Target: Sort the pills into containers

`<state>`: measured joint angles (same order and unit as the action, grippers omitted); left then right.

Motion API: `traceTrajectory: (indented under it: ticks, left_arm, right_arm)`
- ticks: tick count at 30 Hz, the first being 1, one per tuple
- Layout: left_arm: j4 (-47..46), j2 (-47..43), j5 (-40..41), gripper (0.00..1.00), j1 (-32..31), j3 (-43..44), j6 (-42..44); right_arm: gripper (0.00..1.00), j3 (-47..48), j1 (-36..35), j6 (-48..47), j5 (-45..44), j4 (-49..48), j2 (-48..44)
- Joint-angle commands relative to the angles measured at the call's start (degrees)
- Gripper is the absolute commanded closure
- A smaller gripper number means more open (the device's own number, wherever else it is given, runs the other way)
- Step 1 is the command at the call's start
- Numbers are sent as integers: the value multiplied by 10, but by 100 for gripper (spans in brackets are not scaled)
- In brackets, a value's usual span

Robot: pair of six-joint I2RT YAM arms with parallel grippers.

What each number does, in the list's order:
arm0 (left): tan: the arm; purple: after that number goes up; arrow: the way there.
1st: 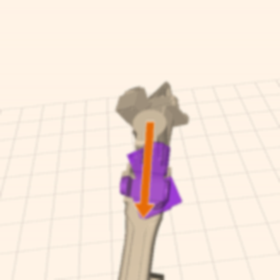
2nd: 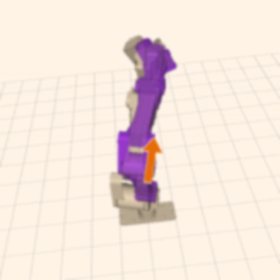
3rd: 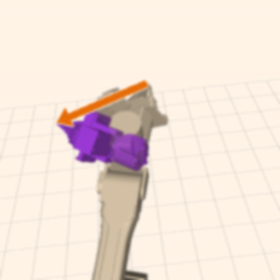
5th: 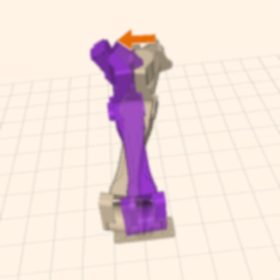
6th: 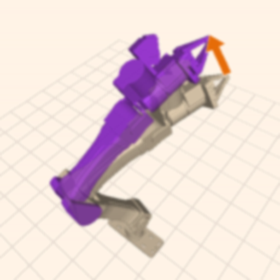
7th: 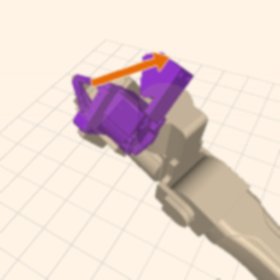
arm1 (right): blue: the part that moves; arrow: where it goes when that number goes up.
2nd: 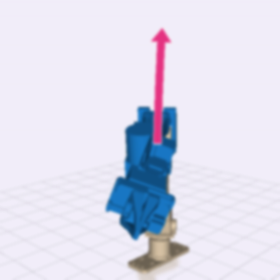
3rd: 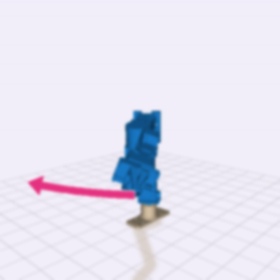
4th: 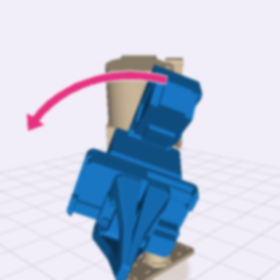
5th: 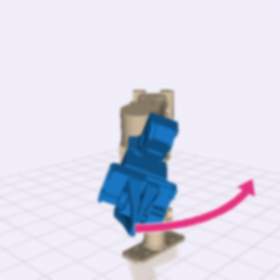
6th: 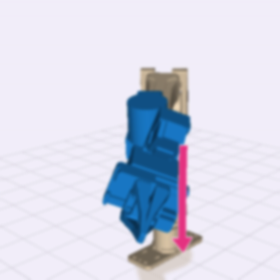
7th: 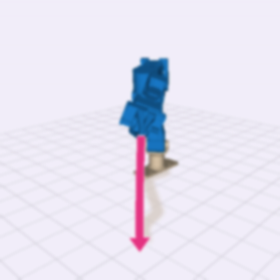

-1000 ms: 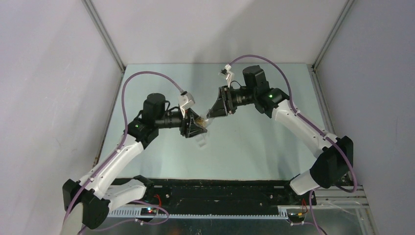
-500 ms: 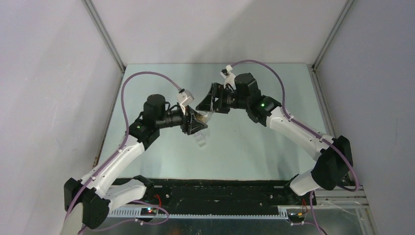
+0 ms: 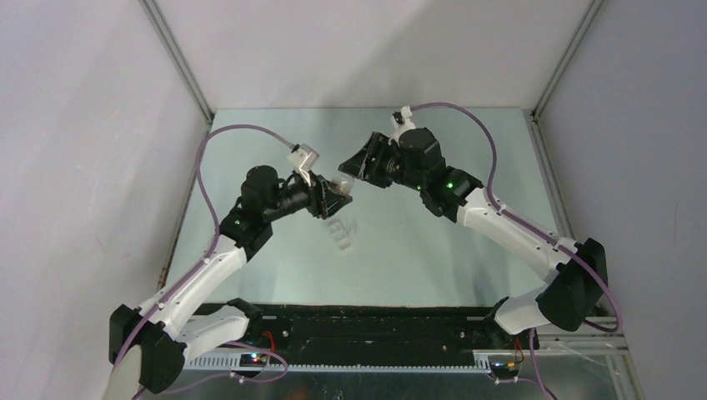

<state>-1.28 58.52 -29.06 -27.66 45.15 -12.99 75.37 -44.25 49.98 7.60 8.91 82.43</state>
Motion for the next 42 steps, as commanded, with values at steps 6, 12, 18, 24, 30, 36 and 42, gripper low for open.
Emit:
traceTrajectory:
  ticks: [6, 12, 18, 24, 30, 36, 42]
  left_arm:
    - [-47, -20, 25, 100, -1, -7, -21]
    - [-48, -23, 11, 100, -1, -4, -18]
    - [-37, -24, -5, 100, -1, 8, -18]
    - [-33, -25, -66, 100, -1, 39, -27]
    - [-75, -36, -227, 100, -1, 45, -22]
    - [-15, -40, -269, 100, -1, 69, 42]
    - [70, -35, -62, 100, -2, 62, 187]
  right_arm:
    - [58, -2, -1, -3, 9, -43, -26]
    - [46, -2, 17, 5, 30, -41, -19]
    - [73, -4, 44, -54, 126, -92, -11]
    - [78, -25, 102, -172, 358, -155, -18]
    - [73, -26, 158, -250, 559, -170, -23]
    - [16, -23, 167, -321, 487, -100, -55]
    - [4, 7, 130, -229, 284, -33, -83]
